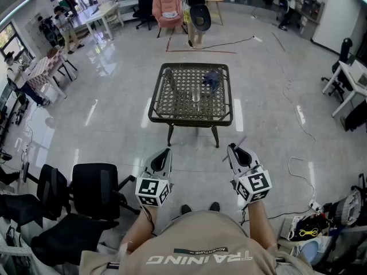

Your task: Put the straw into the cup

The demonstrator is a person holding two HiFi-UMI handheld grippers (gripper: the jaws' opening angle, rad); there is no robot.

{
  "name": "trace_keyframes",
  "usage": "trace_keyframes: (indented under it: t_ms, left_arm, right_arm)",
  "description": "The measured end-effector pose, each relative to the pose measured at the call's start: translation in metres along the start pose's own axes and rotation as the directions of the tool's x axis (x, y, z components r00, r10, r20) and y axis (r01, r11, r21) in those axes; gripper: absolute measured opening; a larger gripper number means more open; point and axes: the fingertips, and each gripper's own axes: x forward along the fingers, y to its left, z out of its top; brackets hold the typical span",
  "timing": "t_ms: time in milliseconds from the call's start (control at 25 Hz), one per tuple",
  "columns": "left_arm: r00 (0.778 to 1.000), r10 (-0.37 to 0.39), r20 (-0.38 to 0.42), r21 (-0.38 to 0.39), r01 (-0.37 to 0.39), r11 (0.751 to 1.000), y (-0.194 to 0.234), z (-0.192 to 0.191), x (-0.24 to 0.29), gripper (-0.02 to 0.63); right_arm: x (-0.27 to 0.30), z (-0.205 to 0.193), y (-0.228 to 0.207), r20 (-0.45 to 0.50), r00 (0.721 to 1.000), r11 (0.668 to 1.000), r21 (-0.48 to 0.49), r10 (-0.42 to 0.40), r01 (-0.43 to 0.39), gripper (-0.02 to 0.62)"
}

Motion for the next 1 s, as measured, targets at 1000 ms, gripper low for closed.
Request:
trace_keyframes:
  t_ms: [1000]
  left_arm:
    - [1.000, 0.015, 0.025, -0.009, -0.014, 1.000, 0.013, 0.002, -0.005, 0.015]
  right_arm:
    - [0.006, 0.004, 0.014, -0.003, 0.999, 0.998, -0.033, 0.047, -0.047, 0.043]
